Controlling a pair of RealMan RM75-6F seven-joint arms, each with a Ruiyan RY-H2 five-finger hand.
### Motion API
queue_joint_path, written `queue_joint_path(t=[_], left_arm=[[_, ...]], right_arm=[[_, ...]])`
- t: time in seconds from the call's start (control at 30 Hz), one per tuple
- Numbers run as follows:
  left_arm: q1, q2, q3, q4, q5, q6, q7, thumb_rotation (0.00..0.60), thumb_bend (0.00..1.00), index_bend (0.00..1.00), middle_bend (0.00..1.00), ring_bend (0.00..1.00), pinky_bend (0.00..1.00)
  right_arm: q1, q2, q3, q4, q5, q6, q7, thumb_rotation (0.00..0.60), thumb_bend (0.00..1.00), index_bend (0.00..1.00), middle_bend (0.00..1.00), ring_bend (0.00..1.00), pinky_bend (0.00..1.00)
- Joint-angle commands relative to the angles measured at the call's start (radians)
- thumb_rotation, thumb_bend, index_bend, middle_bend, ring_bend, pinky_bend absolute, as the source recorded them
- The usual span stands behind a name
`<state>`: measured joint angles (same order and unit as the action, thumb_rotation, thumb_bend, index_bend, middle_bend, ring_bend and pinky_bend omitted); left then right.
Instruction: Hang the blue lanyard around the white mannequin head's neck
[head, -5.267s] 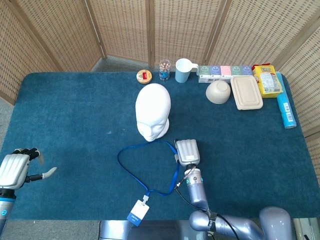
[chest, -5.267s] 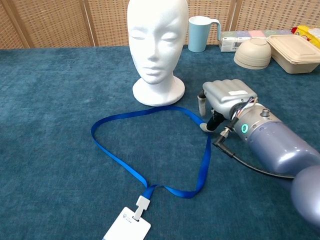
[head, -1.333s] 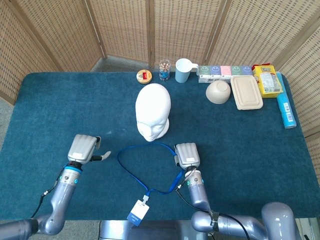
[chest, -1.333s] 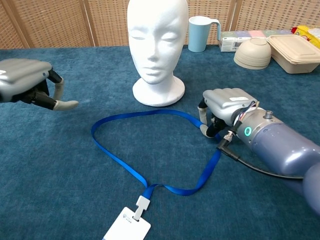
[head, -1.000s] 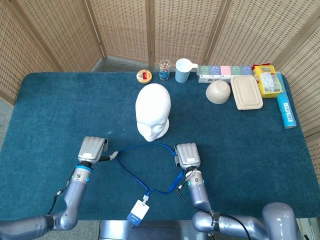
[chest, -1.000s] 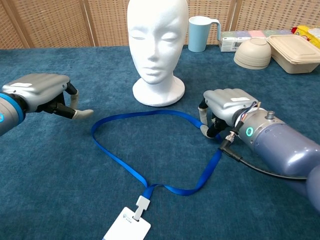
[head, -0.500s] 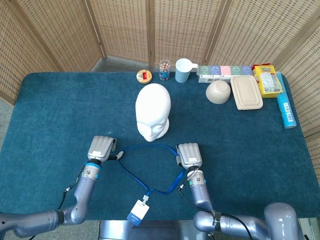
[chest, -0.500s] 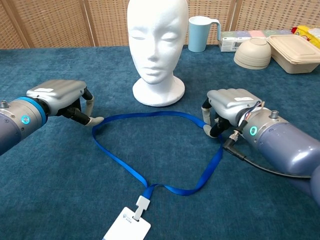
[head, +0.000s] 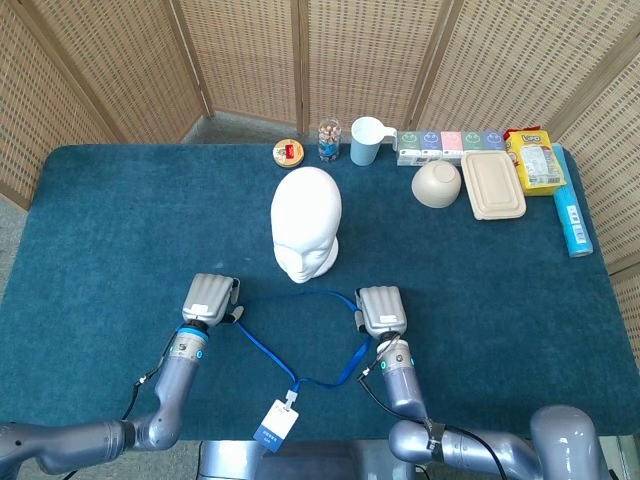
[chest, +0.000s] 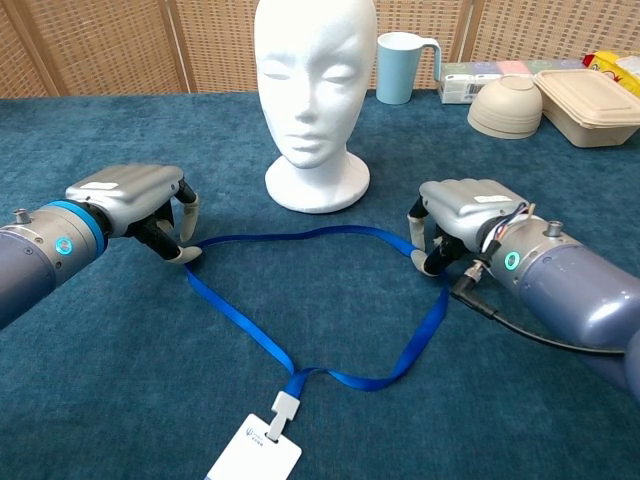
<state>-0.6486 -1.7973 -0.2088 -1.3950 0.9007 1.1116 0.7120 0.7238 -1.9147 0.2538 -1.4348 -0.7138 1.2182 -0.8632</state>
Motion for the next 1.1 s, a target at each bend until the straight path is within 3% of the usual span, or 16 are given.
queue_joint_path(t=[0.03, 0.57, 1.1], left_arm=[[-0.002, -0.002, 0.000, 0.002, -0.008, -0.003, -0.002, 0.459, 0.30, 0.61, 1.00, 1.00, 1.00], [-0.026, 0.001, -0.008, 0.001, -0.036, -0.001, -0.001, 0.459, 0.25, 0.61, 1.00, 1.00, 1.00], [-0.052, 0.010, -0.027, 0.009, -0.084, -0.019, -0.011, 0.427, 0.13, 0.61, 1.00, 1.00, 1.00]], right_arm=[[0.000, 0.000, 0.001, 0.000, 0.001, -0.001, 0.002, 0.541, 0.52, 0.57, 1.00, 1.00, 1.00], [-0.001, 0.004, -0.002, -0.007, 0.012, 0.000, 0.002, 0.537, 0.52, 0.57, 1.00, 1.00, 1.00], [0.002, 0.003, -0.001, -0.008, 0.022, 0.006, -0.006, 0.539, 0.52, 0.57, 1.00, 1.00, 1.00]])
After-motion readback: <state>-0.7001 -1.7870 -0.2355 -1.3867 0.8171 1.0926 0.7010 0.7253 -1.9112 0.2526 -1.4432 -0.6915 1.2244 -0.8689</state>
